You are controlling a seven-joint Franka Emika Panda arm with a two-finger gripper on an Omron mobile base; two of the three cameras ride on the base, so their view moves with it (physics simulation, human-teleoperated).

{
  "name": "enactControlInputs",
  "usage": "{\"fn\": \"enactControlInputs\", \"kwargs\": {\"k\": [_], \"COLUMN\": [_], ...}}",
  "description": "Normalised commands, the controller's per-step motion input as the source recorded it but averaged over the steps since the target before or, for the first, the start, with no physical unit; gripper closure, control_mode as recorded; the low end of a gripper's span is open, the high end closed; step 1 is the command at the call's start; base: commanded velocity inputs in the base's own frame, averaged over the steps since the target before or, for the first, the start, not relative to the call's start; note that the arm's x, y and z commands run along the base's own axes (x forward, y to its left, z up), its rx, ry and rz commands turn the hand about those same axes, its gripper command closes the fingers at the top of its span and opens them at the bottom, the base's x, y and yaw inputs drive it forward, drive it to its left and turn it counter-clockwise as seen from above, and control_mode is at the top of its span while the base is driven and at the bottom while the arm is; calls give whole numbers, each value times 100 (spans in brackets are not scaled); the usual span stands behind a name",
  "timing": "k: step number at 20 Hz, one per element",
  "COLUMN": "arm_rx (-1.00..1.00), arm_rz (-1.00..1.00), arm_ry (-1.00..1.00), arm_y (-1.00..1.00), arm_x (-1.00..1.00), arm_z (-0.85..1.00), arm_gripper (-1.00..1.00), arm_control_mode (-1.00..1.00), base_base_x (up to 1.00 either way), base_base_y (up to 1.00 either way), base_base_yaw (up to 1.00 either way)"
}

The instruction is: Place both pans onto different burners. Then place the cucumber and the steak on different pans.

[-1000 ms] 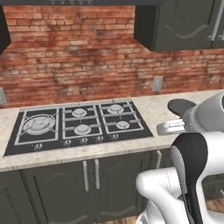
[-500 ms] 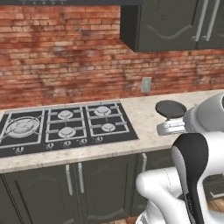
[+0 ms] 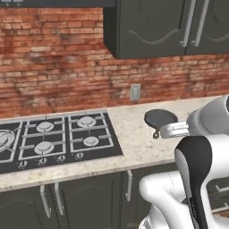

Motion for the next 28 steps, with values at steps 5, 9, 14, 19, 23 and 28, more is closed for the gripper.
{"fn": "enactControlInputs", "kwargs": {"k": [5, 9, 14, 19, 23, 28], "arm_rx": [0, 0, 0, 6, 8, 3], "arm_rz": [0, 0, 0, -3, 0, -2], "arm_ry": [0, 0, 0, 0, 0, 0], "arm_y": [0, 0, 0, -16, -16, -8], "arm_x": [0, 0, 0, 2, 8, 13], "arm_z": [0, 0, 0, -3, -6, -3], "arm_gripper": [-100, -100, -100, -100, -100, -100], "arm_control_mode": [100, 100, 100, -100, -100, -100], "base_base_x": [40, 51, 26, 1, 0, 0], "base_base_y": [-28, -15, -22, -4, 0, 0], "base_base_yaw": [-4, -4, -4, -1, 0, 0]}}
